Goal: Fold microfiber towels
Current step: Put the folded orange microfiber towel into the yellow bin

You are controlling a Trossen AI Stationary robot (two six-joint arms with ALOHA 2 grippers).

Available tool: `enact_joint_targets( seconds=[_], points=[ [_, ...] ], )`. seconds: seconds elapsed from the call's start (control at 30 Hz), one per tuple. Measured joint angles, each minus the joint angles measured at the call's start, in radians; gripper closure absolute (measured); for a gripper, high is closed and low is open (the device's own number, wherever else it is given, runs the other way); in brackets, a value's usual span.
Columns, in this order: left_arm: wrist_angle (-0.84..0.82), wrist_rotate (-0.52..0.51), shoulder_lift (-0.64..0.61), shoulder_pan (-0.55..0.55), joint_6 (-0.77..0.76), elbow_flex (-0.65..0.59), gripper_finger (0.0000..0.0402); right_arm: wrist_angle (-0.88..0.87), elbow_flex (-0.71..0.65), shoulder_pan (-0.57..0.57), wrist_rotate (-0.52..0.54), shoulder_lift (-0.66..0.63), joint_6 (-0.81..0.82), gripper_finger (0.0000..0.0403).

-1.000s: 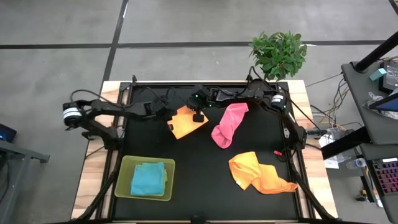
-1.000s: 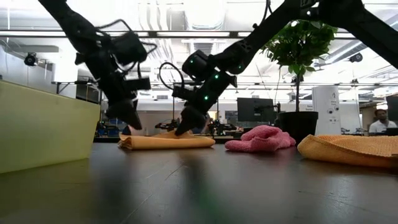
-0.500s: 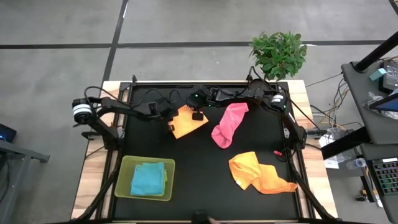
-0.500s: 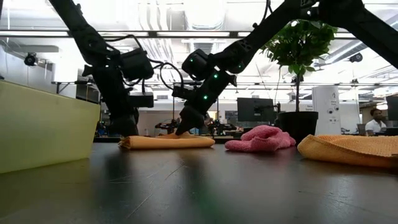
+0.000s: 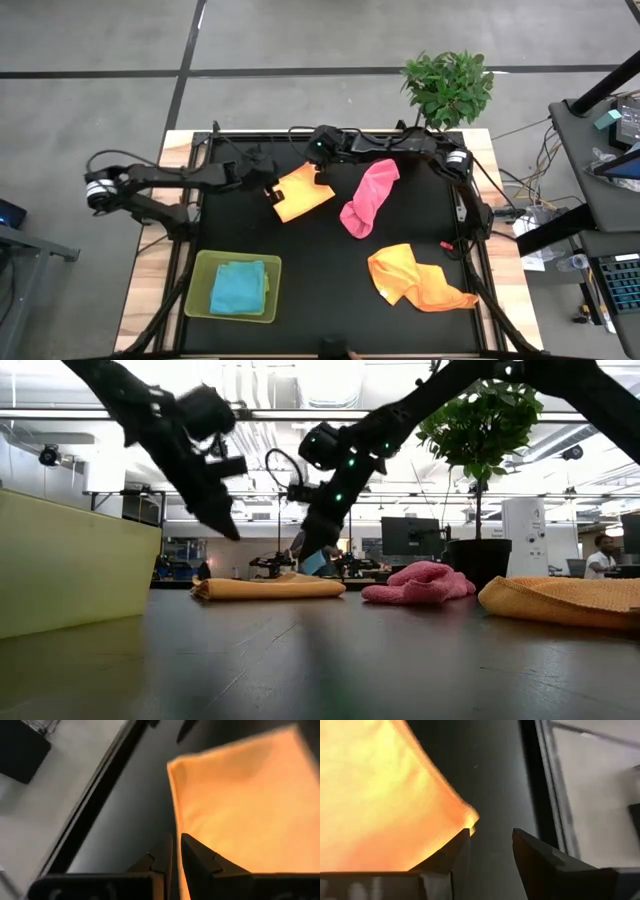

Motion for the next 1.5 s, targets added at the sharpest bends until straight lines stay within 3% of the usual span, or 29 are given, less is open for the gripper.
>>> enact_joint_targets(
  seconds=[0.27, 0.47, 0.73, 1.07, 1.23, 1.5],
  points=[
    [0.000, 0.090, -0.082, -0.081, -0.264, -0.030, 0.0375, -0.131, -0.001, -0.022, -0.024, -0.037, 0.179, 0.0245],
    [-0.039, 0.126, -0.069, -0.086, -0.686, -0.042, 0.0372, -0.207, -0.002, -0.037, -0.119, -0.036, 0.321, 0.0212],
    [-0.180, 0.235, -0.070, -0.086, -1.065, -0.043, 0.0303, -0.159, -0.002, -0.037, -0.133, -0.035, 0.354, 0.0167],
    [-0.200, 0.219, -0.055, -0.091, -1.222, -0.043, 0.0191, -0.180, -0.017, -0.037, -0.159, -0.034, 0.404, 0.0160],
    [-0.320, 0.203, -0.046, -0.114, -1.285, -0.045, 0.0178, -0.175, -0.051, -0.046, -0.396, -0.032, 0.408, 0.0144],
    [-0.215, 0.147, 0.033, -0.122, -1.282, -0.046, 0.0178, -0.078, -0.089, -0.082, -0.397, -0.027, 0.472, 0.0119]
  ],
)
